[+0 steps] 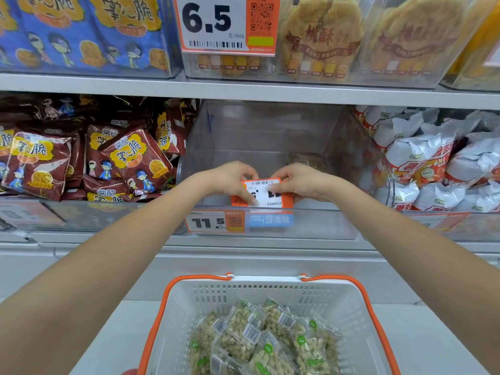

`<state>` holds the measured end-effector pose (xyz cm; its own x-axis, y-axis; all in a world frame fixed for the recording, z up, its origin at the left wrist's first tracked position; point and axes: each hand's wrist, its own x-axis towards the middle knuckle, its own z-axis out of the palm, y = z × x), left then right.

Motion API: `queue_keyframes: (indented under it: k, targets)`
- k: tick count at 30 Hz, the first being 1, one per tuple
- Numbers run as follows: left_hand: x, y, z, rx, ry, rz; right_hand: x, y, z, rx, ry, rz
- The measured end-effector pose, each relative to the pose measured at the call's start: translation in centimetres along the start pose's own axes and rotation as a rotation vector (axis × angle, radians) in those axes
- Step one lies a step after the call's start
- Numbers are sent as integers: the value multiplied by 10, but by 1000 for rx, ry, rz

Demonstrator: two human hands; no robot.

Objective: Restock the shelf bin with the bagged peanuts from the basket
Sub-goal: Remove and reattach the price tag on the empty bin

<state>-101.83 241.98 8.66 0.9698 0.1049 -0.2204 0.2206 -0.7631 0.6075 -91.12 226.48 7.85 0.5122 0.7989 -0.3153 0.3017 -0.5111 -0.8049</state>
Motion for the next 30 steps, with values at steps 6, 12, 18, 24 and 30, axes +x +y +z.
queue_keyframes:
  k: [6,12,18,24,30]
  targets:
    - [-33,15,-27,-283,308,-26,-18,-12,-8,423,31,-112]
    - [-71,11,-23,-790,488,30,-27,-28,9,624,204,-192]
    - [-84,-3,-5,-755,723,134,-25,-36,34,771,196,-188]
    - [-86,-3,4,-645,781,50,-33,-41,35,777,154,-243]
    - [-93,-2,8,-707,740,35,-30,-45,50,458,194,-334]
